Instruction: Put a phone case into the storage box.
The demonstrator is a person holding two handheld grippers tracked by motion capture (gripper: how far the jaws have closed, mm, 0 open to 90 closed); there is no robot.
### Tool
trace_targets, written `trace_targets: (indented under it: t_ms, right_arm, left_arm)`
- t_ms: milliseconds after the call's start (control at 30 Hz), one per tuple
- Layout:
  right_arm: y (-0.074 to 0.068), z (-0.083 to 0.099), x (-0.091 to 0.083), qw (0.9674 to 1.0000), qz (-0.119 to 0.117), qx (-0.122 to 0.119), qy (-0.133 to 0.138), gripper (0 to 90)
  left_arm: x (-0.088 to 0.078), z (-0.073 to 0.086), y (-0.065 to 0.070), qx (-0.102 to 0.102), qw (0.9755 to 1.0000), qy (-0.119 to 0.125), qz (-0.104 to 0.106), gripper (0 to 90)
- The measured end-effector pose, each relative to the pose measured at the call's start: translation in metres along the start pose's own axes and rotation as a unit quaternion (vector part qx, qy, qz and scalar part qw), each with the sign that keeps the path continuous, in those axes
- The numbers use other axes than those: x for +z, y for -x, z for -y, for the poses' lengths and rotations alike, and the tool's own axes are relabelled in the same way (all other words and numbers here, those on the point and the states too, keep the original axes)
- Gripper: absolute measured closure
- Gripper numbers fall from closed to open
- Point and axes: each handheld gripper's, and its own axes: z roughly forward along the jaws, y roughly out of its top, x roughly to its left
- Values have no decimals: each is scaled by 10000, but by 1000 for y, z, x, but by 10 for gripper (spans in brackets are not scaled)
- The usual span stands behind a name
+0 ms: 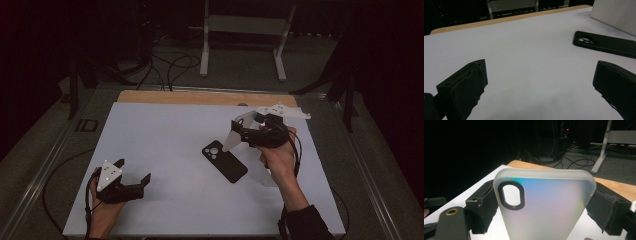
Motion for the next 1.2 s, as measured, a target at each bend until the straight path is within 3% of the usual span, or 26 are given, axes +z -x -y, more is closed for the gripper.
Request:
trace_targets:
  t_ms: [667,1200]
  right_arm:
    - [37,-13,6,9991,399,157,34,169]
    - [67,-17,16,9960,857,254,-78,169]
  left_arm:
    - [0,0,2,83,9999,-59,-58,2]
    - [0,0,3,104,9999,-84,-89,2]
